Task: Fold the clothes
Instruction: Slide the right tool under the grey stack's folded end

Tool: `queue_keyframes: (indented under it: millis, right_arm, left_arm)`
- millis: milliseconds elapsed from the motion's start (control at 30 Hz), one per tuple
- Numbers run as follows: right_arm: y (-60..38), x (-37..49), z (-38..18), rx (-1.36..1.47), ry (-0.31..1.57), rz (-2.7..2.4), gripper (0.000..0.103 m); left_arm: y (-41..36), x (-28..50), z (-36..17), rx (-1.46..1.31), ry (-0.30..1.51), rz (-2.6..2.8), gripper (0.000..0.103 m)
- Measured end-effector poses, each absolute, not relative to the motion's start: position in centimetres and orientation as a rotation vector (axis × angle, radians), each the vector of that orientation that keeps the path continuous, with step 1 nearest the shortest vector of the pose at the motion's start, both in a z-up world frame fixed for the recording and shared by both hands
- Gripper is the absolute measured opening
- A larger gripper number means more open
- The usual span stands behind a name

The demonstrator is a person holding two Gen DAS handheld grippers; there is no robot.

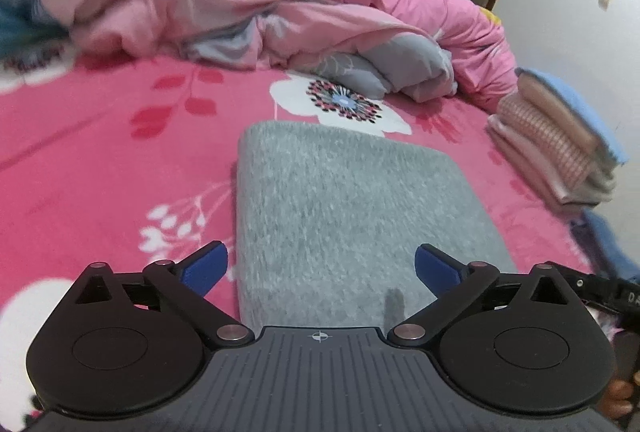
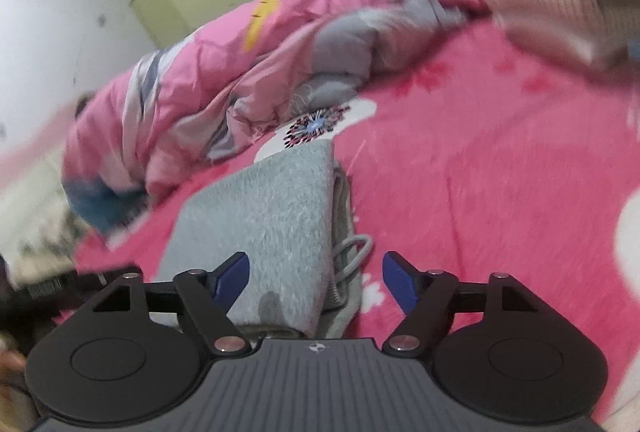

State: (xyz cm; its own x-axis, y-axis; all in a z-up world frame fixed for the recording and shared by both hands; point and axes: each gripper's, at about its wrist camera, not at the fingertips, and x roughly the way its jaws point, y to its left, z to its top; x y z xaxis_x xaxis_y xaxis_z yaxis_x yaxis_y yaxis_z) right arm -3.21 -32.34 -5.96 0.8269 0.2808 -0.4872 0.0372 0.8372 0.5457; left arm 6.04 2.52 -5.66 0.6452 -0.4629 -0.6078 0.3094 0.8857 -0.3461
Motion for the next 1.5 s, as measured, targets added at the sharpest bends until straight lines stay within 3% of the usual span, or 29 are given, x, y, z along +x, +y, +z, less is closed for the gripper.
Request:
queue_keyframes:
  millis: [267, 633, 1167, 1500]
  right_arm:
    - [-34.2, -0.9, -9.0, 0.821, 0.679, 0.212, 0.091]
    - [-34.5, 0.6, -10.2, 0.867, 0.675, 0.262, 0.103]
    - [-35.1, 1.0, -10.5, 0.874, 0.67, 0.336, 0.103]
    - [-34.9, 6.7, -10.1, 0.829, 0.764, 0.47, 0.103]
  left_arm:
    - [4.1, 7.6, -8.1, -0.34, 0.858, -0.483, 0.101]
    - [3.2, 8.5, -9.3, -0.321, 0.908, -0.478, 0.103]
    - [0.0, 9.1, -8.4, -0.175, 0.953, -0.43, 0.103]
    - [-0.3, 9.4, -8.5, -0.161, 0.958, -0.444, 0.103]
